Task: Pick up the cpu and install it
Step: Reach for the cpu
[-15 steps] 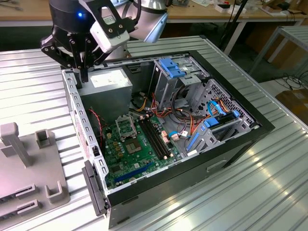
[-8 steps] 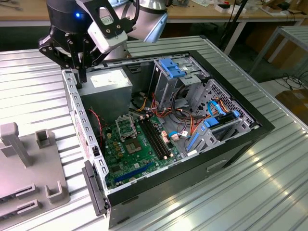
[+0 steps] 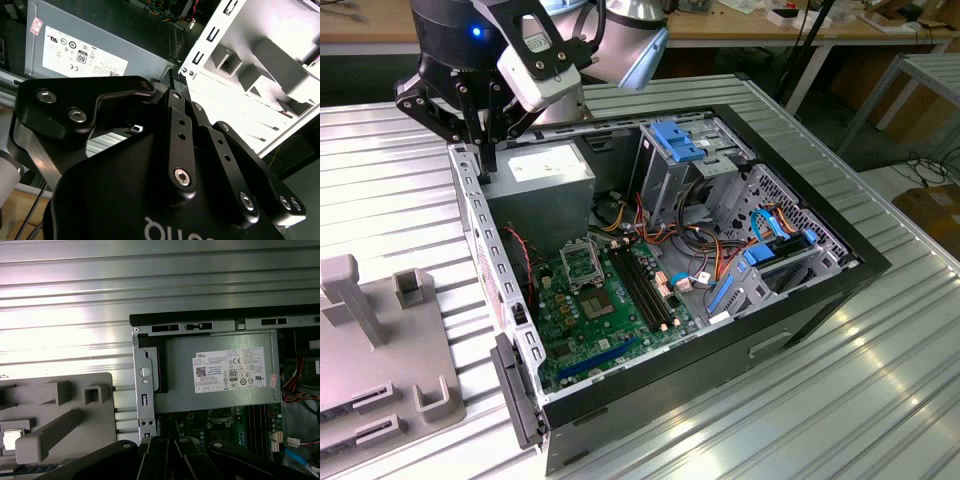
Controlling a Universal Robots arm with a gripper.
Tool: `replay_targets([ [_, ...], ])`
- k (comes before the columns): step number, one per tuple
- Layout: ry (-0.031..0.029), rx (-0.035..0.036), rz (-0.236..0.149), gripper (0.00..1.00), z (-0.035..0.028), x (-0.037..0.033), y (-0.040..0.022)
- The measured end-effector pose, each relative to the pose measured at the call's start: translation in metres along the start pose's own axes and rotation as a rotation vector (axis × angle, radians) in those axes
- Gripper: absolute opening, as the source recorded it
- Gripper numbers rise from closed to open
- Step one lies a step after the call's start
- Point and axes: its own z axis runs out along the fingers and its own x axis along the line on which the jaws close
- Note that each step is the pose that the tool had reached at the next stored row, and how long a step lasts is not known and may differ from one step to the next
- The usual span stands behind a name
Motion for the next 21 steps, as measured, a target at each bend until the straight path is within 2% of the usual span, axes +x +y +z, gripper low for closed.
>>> replay_targets([
  [21, 0.0000, 0.0000, 0.000, 0.11, 0.0009, 0.0129, -0.0010],
])
